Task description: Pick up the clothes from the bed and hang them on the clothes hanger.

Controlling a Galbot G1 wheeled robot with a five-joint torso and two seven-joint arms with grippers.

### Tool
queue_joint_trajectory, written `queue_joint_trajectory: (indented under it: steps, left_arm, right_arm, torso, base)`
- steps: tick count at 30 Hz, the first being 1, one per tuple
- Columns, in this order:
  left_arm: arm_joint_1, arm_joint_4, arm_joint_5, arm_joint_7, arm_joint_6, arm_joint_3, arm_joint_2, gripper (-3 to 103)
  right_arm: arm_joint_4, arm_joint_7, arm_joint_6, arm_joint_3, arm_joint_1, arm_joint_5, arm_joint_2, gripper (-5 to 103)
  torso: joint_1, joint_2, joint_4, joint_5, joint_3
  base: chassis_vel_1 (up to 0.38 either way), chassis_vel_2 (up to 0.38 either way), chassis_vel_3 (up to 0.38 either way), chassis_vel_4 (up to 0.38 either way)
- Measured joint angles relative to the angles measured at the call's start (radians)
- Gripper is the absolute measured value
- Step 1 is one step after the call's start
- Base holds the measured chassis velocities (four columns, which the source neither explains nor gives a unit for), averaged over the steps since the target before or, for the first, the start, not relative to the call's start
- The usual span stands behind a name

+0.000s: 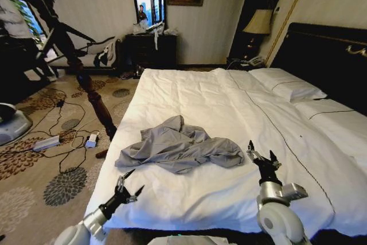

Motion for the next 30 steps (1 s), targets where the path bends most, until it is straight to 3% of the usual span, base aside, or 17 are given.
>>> queue_joint_trajectory:
  steps: [4, 8, 10, 19, 25, 30]
  left_arm:
    - [-0.143, 0.032, -0.029, -0.008, 0.051, 0.086, -0.045, 100]
    - [-0.244, 0.107, -0.007, -0.011, 0.060, 0.138, -0.073, 100]
    - [-0.340, 0.200, 0.002, -0.011, 0.069, 0.192, -0.090, 100]
    - [-0.588, 0.393, 0.015, -0.012, 0.060, 0.361, -0.103, 100]
    - [-0.651, 0.442, 0.015, -0.012, 0.062, 0.431, -0.109, 100]
    - [-0.665, 0.456, 0.017, -0.010, 0.071, 0.487, -0.070, 100]
  right_arm:
    - [0.002, 0.001, 0.000, -0.003, -0.003, -0.003, -0.008, 100]
    - [0.011, 0.002, -0.001, 0.004, -0.008, -0.004, -0.023, 100]
    - [0.017, 0.003, 0.000, 0.009, -0.014, -0.014, -0.036, 100]
    - [-0.001, 0.004, 0.000, 0.010, 0.002, -0.030, -0.028, 100]
    - [-0.010, 0.006, 0.001, 0.014, 0.027, -0.016, -0.023, 100]
    - [-0.010, 0.007, 0.001, 0.014, 0.044, -0.010, -0.008, 100]
  torso:
    - [0.000, 0.000, -0.0006, 0.0001, 0.000]
    - [0.000, 0.000, -0.0004, -0.0001, 0.000]
    - [0.000, 0.000, 0.0000, -0.0001, 0.000]
    - [0.000, 0.000, -0.0003, 0.0002, 0.000]
    - [0.000, 0.000, -0.0002, 0.0001, 0.000]
    - [0.000, 0.000, 0.0000, -0.0001, 0.000]
  base:
    - [0.000, 0.000, 0.000, 0.000]
    - [0.000, 0.000, 0.000, 0.000]
    - [0.000, 0.000, 0.000, 0.000]
    - [0.000, 0.000, 0.000, 0.000]
    - [0.000, 0.000, 0.000, 0.000]
    - [0.000, 0.000, 0.000, 0.000]
